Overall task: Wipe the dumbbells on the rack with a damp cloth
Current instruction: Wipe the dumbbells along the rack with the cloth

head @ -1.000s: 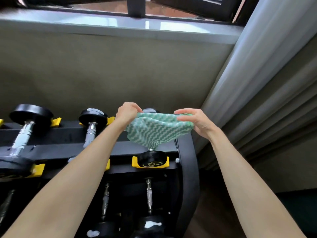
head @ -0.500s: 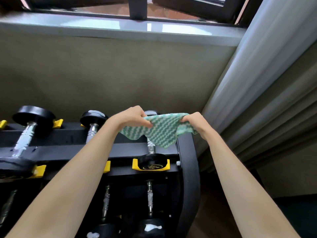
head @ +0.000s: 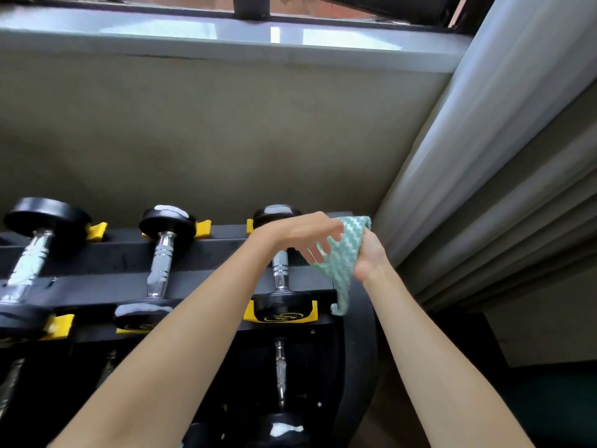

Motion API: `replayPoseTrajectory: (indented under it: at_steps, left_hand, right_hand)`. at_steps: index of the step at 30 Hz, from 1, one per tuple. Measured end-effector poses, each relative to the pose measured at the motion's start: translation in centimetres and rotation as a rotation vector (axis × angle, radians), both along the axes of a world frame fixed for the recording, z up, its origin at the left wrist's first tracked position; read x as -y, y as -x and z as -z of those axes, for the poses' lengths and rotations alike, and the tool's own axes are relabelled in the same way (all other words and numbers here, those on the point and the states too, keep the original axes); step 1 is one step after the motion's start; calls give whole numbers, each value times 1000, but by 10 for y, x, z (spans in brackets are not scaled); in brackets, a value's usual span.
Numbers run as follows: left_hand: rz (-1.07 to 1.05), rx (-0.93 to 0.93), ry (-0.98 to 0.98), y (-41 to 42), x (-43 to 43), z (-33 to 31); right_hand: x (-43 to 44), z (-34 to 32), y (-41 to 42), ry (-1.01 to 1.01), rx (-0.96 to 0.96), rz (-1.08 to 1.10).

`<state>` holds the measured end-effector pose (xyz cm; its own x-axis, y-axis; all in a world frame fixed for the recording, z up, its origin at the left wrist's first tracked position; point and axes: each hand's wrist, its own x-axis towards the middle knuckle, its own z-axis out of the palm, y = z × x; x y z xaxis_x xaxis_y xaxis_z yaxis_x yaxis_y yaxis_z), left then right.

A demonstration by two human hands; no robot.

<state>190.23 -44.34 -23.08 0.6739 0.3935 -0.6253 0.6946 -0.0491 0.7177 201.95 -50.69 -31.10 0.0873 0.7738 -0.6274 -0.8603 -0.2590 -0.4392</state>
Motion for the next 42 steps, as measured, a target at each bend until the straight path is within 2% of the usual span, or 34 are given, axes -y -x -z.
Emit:
replayPoseTrajectory:
  at_steps: [3, 5, 7, 9, 12, 16, 19, 22, 26, 31, 36, 38, 42]
  left_hand:
    - [-234, 146, -41, 10, -17, 15]
    - [-492, 200, -179, 19, -30, 32]
    - [-806, 171, -437, 31, -46, 55]
    - [-968, 96, -524, 47, -57, 78]
    - [-892, 17, -340, 64, -71, 112]
    - [-806, 86, -115, 66, -84, 136]
    - [-827, 169, -80, 65, -86, 146]
    - [-906, 232, -121, 67, -87, 153]
    - [-940, 281, -80, 67, -87, 153]
    - [-943, 267, -111, 66, -85, 154]
    - [-947, 253, -131, 65, -84, 154]
    - [-948, 260, -134, 64, -82, 151]
    - [-959, 256, -143, 63, -80, 149]
  right_hand:
    - [-4, 7, -6, 46, 36, 25]
    - [-13, 12, -7, 76, 93, 98]
    - [-26, 19, -6, 78, 147, 169]
    - [-40, 24, 1, 61, 185, 189]
    - [-63, 33, 13, 43, 265, 175]
    - [-90, 52, 24, 108, 433, 77]
    - [-98, 59, 37, 128, 567, -88]
    - [-98, 57, 46, 104, 567, -74]
    - [-95, 55, 48, 52, 578, -66]
    - [-102, 47, 58, 79, 894, -110]
    - [-117, 39, 74, 8, 1370, -297]
    - [-122, 37, 76, 62, 1530, -402]
    - [-124, 39, 79, 235, 1641, -519]
